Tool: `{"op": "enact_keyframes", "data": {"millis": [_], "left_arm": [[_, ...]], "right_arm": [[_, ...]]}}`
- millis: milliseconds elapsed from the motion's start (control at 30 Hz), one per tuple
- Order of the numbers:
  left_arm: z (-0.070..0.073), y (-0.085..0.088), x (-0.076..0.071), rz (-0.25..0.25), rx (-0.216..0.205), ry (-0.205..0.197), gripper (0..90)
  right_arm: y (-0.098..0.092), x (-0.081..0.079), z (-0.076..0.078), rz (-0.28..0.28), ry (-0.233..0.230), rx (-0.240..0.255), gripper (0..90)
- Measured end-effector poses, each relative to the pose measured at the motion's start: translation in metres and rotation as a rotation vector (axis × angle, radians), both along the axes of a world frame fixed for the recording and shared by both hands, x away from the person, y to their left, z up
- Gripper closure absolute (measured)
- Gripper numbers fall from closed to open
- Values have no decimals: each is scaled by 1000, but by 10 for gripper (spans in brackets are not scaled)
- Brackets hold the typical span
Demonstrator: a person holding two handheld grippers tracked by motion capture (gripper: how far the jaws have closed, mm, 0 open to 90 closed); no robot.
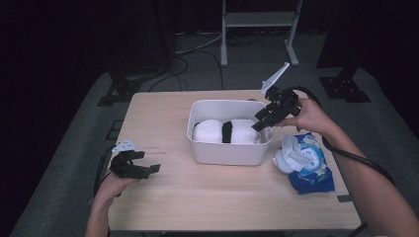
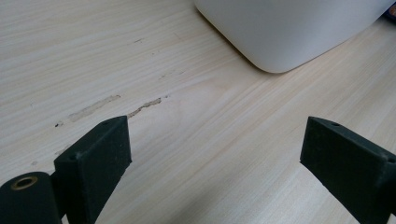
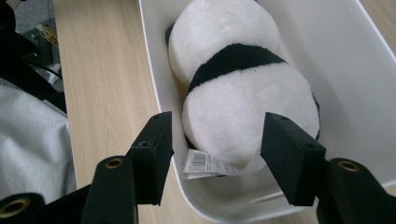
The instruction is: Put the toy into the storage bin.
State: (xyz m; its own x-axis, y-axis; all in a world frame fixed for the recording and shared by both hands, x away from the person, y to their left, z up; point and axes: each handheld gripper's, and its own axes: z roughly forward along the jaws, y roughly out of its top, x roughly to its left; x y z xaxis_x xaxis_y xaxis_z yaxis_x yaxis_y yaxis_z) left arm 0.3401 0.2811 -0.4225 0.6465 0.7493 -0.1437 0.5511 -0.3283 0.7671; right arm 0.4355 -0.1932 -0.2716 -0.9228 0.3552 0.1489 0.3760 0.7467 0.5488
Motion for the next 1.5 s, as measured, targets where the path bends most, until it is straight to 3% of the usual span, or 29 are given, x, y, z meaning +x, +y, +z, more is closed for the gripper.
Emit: {"op": "enact_keyframes", "data": {"millis": [767, 967, 1500], "left_arm": [[1, -2, 0, 0, 1, -3, 74], [1, -1, -1, 2, 1, -4, 74], [-1, -5, -1, -6, 8, 3, 74]], "right_arm": [[-38, -17, -6, -66, -1, 38, 404], [-47, -21, -11, -84, 7, 65, 400], [-66, -31, -30, -124, 23, 80, 392]]}}
